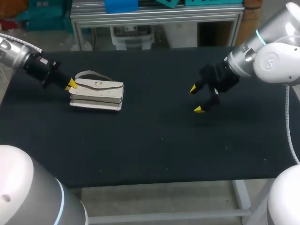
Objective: Pick up the bag, open it, inspect its contents, close it, and place it on the opposite side
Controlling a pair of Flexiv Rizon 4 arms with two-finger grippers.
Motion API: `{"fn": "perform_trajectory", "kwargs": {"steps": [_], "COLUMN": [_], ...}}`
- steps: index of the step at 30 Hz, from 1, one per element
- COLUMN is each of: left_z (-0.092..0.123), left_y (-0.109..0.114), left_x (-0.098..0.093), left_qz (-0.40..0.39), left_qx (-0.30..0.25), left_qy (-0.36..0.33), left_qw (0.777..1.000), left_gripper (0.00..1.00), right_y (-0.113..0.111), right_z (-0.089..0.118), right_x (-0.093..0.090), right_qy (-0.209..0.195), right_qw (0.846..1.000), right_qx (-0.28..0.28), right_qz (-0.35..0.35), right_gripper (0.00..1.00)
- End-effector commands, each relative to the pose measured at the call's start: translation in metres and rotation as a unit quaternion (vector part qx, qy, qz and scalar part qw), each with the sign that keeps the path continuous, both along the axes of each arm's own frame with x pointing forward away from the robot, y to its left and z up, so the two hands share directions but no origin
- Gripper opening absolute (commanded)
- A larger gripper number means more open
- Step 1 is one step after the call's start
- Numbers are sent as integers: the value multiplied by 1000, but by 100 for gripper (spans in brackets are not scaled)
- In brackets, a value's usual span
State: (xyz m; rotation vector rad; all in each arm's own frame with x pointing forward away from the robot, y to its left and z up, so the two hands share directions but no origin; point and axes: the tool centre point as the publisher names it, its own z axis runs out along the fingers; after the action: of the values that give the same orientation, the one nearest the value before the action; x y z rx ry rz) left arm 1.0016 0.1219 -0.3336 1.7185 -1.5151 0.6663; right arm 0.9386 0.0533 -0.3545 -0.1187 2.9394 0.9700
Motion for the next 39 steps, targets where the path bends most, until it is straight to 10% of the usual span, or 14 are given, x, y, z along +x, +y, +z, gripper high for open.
{"fn": "perform_trajectory", "kwargs": {"steps": [1,39], "left_z": [1,-21], "left_y": [-24,-102], "left_x": [-13,-43], "left_qz": [211,203], "left_qx": [38,-3], "left_qy": [-151,-151], "left_qw": [965,967], "left_gripper": [0,0], "right_y": [0,0], "right_z": [0,0], "right_x": [0,0], "right_qy": [-1,-1], "right_qw": [1000,1000], "right_qx": [1,1], "right_qz": [0,0], "right_gripper": [100,100]}}
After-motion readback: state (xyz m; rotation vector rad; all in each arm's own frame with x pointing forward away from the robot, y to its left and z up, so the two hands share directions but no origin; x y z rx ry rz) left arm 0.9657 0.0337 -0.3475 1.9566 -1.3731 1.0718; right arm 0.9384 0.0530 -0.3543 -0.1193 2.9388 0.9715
